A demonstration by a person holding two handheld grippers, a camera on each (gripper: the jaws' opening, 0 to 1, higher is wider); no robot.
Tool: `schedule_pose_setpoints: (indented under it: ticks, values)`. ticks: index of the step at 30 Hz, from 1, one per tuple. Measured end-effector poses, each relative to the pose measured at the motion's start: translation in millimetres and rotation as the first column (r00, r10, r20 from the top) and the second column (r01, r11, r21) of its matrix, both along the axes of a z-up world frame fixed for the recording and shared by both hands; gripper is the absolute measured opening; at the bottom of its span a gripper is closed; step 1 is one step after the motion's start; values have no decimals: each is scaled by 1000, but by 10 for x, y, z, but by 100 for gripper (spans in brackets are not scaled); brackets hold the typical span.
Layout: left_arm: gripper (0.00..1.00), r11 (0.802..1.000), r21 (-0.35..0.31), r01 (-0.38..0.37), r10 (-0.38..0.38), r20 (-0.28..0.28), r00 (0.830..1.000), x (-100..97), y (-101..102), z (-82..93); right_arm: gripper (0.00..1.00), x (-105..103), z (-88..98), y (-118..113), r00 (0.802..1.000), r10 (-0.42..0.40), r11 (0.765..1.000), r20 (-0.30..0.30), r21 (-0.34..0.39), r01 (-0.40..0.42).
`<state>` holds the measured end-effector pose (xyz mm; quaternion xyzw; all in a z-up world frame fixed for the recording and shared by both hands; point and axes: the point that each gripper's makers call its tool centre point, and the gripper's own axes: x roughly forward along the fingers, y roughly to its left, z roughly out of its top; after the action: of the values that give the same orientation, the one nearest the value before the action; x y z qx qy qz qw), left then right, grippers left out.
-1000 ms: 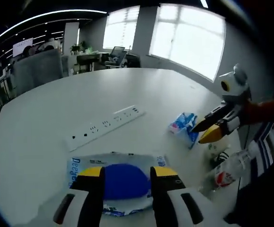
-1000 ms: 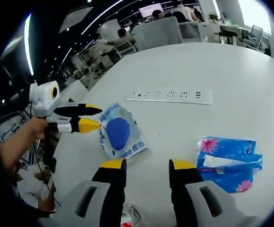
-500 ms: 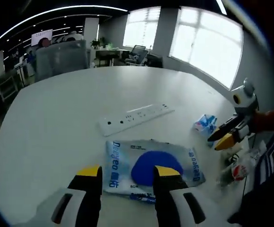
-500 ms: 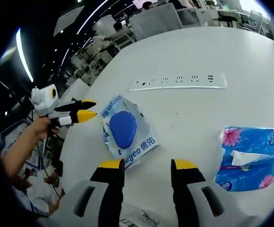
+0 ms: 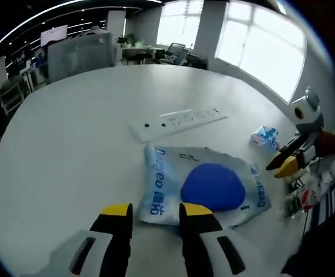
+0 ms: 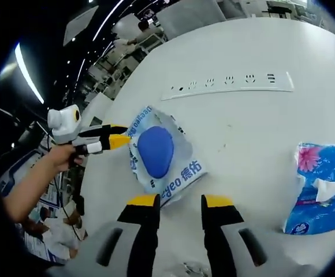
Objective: Arrange the tabletop items into an orderly group along one side of the table until the central work area is clear of visible clutter.
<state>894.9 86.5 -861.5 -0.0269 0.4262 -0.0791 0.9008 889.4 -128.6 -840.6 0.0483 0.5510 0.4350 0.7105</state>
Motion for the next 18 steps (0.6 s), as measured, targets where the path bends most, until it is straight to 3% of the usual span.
schedule_pose_setpoints:
  ticks: [9,14,18]
  values:
    - [22,1000,-14,-1,1,-19,1000,-14,26,-113,24,-107,-212,70,993,5,1000,-115,-10,-6]
    - [19,1000,-31,3,-3,-14,1000,-3,30,-133,9,-172,-273,122,989,19,1000,-147,-13,-22]
    - [16,999,-33,13,-13,-7,1000,11,20,-137,2,-207,-279,163,989,41,999,-140,-12,-43]
